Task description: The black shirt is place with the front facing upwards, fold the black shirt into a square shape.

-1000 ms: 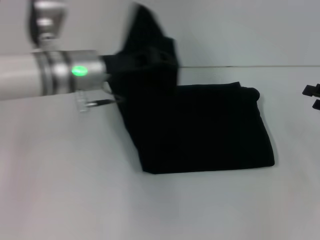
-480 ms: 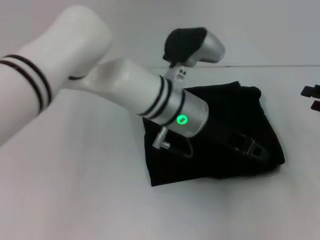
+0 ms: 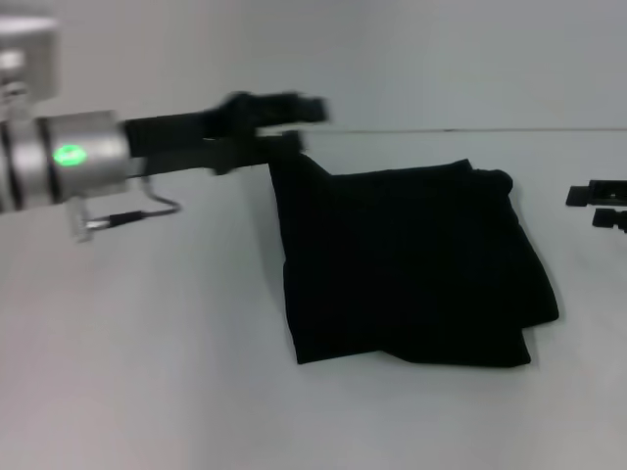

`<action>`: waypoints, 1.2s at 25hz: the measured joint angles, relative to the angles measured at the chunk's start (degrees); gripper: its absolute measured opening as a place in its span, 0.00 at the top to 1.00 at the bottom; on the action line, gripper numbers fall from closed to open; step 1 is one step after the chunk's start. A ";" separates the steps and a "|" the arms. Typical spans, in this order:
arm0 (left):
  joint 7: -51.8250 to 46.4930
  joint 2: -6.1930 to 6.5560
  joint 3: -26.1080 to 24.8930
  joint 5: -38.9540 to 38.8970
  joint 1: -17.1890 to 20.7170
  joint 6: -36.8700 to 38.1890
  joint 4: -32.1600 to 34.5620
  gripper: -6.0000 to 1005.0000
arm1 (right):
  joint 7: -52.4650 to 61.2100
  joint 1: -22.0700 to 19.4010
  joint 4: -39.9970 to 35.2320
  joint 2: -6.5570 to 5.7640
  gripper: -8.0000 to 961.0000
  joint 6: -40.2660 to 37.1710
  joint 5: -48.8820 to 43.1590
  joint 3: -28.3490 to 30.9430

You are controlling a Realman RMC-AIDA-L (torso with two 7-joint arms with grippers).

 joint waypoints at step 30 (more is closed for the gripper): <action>3.79 -0.08 -9.58 -2.83 5.01 -0.98 -2.83 0.16 | 15.06 14.30 0.94 6.42 0.27 3.57 -23.40 -8.29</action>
